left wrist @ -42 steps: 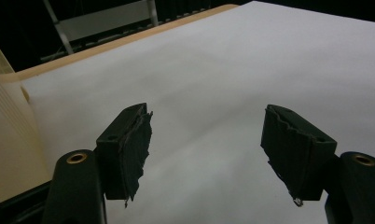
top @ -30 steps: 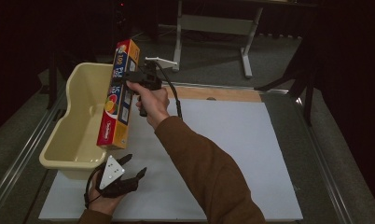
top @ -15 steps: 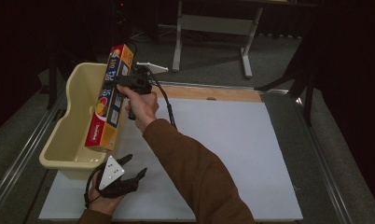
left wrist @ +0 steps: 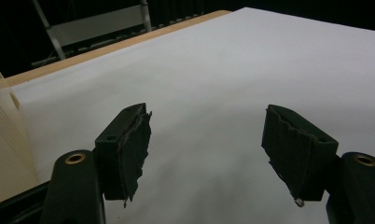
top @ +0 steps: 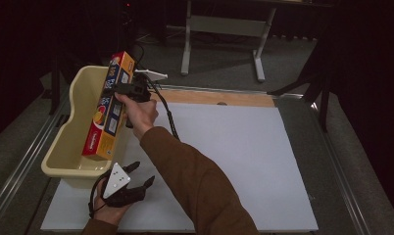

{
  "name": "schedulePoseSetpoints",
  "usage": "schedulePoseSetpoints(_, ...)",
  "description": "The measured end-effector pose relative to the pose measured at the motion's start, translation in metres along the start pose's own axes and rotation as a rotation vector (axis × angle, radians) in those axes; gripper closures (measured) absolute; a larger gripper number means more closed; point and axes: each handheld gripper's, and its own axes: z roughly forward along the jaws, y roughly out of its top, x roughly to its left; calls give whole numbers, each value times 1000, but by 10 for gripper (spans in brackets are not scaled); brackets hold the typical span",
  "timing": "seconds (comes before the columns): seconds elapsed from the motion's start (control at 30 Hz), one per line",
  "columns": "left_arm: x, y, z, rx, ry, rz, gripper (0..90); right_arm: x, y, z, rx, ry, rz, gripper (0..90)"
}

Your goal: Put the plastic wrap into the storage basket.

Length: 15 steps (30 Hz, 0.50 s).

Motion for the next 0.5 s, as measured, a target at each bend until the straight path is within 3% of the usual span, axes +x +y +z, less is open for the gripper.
schedulePoseSetpoints(0.17,0,0,-1,-4,2,-6,316,1,-3,9,-3,-2,-11,391)
schedulePoseSetpoints(0.33,1,-1,-2,-4,2,-6,315,4,-10,18,-9,-70,-71,391)
schedulePoseSetpoints(0.5,1,-1,-2,-5,1,-9,315,5,-18,24,-1,-87,-84,390)
